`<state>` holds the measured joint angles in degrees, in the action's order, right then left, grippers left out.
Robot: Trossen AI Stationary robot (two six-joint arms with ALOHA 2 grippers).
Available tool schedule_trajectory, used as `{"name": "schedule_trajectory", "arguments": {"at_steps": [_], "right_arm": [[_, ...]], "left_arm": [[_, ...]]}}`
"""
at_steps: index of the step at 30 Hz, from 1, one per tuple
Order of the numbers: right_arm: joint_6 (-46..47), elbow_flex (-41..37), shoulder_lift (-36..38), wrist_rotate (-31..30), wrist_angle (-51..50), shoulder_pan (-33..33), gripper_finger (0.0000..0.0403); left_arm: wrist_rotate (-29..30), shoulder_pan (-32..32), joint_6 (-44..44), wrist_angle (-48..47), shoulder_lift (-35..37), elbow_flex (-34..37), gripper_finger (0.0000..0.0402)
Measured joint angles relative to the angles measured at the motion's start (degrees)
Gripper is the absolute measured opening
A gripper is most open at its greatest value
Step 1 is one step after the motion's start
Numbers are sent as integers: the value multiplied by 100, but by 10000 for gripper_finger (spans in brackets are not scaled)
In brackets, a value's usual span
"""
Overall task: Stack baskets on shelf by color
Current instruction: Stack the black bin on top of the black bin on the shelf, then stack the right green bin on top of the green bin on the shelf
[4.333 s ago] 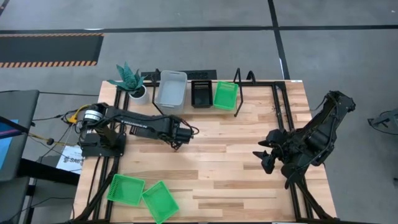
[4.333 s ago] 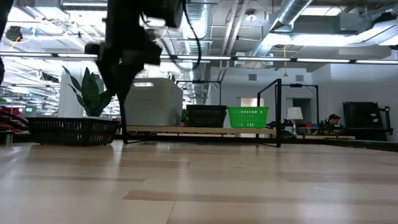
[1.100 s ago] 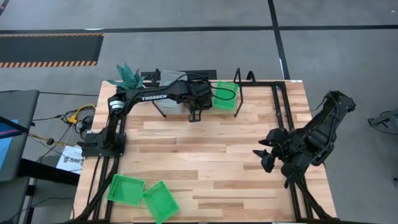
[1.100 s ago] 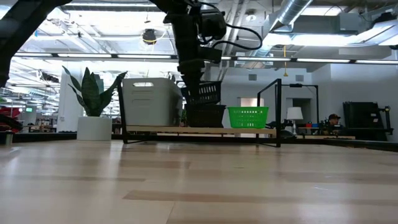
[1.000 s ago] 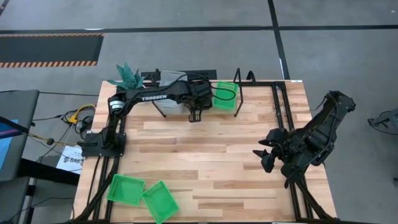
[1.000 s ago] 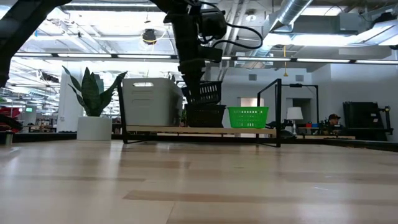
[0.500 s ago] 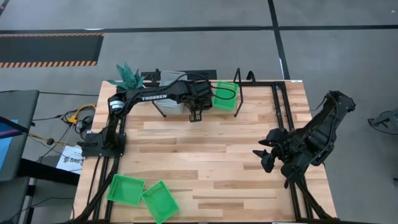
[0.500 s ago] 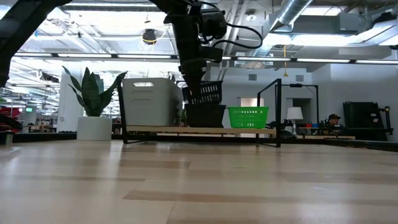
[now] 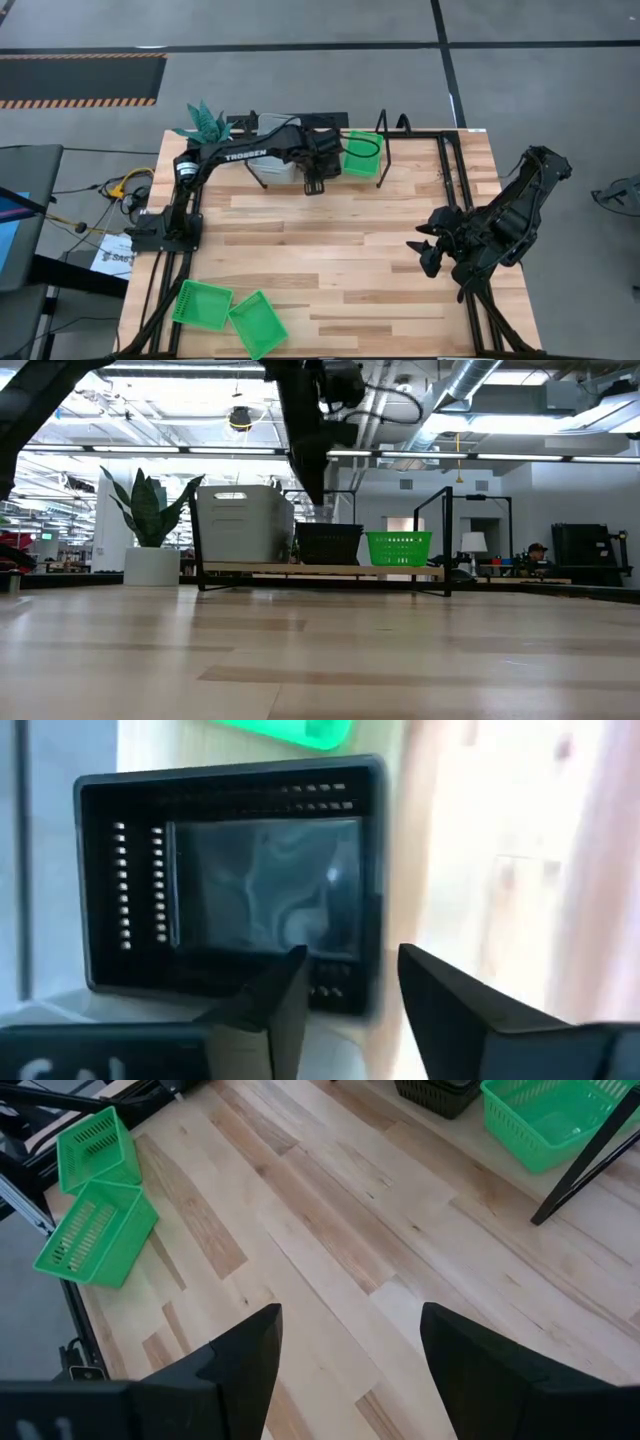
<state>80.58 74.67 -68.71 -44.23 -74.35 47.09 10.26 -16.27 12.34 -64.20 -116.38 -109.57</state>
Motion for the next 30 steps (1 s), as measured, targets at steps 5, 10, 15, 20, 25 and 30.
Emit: {"name": "schedule_trajectory", "arguments": {"at_steps": [5,10,15,20,25,30], "right_arm": [[0,0,0,2,-1,0,264],[-4,0,0,2,0,0,264],[-4,0,-1,7,10,0,264],[-6,0,1,18,21,2,264],[-121,0,0,19,58,2,264],[-153,0,2,19,83,2,264]], "left_arm": [[-732,192,-637,-1500,19,-1110,164],[-1656,709,-2227,-2504,135,-1774,164],[-1716,1859,-3025,-2595,659,-1717,164],[-498,3191,-4360,-2588,841,-1478,164],[154,4302,-5735,-2507,863,-1211,164],[112,4861,-6986,-2573,852,-679,164]]}}
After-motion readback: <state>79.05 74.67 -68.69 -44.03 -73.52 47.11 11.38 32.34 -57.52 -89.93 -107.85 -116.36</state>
